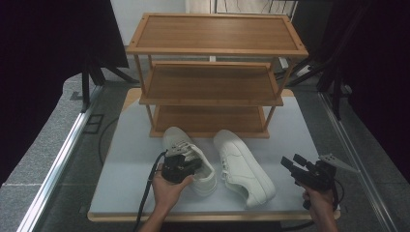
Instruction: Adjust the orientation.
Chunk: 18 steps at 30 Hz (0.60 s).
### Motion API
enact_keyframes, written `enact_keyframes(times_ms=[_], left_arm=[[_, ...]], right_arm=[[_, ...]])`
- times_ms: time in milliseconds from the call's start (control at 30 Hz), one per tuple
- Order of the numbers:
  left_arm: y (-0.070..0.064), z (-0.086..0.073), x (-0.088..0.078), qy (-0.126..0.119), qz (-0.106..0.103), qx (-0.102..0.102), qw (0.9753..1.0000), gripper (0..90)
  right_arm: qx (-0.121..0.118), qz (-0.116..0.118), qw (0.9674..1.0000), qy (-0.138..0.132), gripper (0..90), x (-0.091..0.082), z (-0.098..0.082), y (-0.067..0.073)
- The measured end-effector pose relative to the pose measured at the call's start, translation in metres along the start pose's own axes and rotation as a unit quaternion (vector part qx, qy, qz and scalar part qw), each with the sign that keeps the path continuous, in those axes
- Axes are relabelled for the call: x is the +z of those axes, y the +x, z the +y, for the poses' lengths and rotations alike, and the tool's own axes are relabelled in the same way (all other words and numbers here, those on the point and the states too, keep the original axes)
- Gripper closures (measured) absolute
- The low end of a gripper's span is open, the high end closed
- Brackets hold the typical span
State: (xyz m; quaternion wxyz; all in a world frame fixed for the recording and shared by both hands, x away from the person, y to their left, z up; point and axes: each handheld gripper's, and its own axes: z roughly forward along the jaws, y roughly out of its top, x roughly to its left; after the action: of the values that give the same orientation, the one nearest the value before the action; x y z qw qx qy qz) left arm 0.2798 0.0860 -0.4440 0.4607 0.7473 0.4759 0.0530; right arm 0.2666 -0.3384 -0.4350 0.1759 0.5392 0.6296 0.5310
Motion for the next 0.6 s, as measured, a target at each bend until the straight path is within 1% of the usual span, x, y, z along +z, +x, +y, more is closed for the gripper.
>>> enact_keyframes(times_ms=[33, 67, 100, 167, 233, 267, 300, 367, 467, 600], left_arm=[[0.0, 0.0, 0.0, 0.0, 0.0, 0.0, 1.0, 86.5], [-0.001, -0.002, 0.0, 0.002, 0.006, 0.008, 0.9999, 86.6], [-0.001, -0.002, 0.0, 0.002, 0.006, 0.008, 0.9999, 86.8], [-0.002, -0.003, -0.001, 0.008, 0.016, 0.019, 0.9997, 87.4], [-0.001, -0.005, -0.004, 0.011, 0.02, 0.028, 0.9994, 89.3], [0.001, -0.006, -0.007, 0.015, 0.014, 0.023, 0.9995, 89.9], [0.001, -0.006, -0.007, 0.015, 0.014, 0.023, 0.9995, 89.9], [0.0, -0.007, -0.009, 0.02, 0.02, 0.031, 0.9991, 89.9], [0.0, -0.008, -0.012, 0.024, 0.023, 0.033, 0.9989, 89.8], [0.002, -0.011, -0.018, 0.029, 0.02, 0.033, 0.9988, 89.9]], right_arm=[[0.0, -0.001, 1.0, 0.001, 35.7, 0.0, 0.0, 0.0], [0.0, -0.001, 1.0, 0.002, 35.7, 0.001, -0.001, -0.001], [0.0, -0.001, 1.0, 0.002, 35.7, 0.001, -0.001, -0.001], [0.001, -0.002, 1.0, 0.003, 35.7, 0.001, -0.001, -0.001], [0.002, -0.002, 1.0, 0.001, 35.7, -0.001, 0.0, -0.002], [0.002, -0.004, 1.0, 0.0, 35.7, -0.002, 0.0, -0.002], [0.002, -0.004, 1.0, 0.0, 35.7, -0.002, 0.0, -0.002], [0.003, -0.006, 1.0, 0.001, 35.8, -0.003, 0.0, -0.003], [0.003, -0.006, 1.0, 0.003, 35.7, -0.003, -0.001, -0.003], [0.004, -0.007, 1.0, 0.002, 35.8, -0.004, -0.001, -0.004]])
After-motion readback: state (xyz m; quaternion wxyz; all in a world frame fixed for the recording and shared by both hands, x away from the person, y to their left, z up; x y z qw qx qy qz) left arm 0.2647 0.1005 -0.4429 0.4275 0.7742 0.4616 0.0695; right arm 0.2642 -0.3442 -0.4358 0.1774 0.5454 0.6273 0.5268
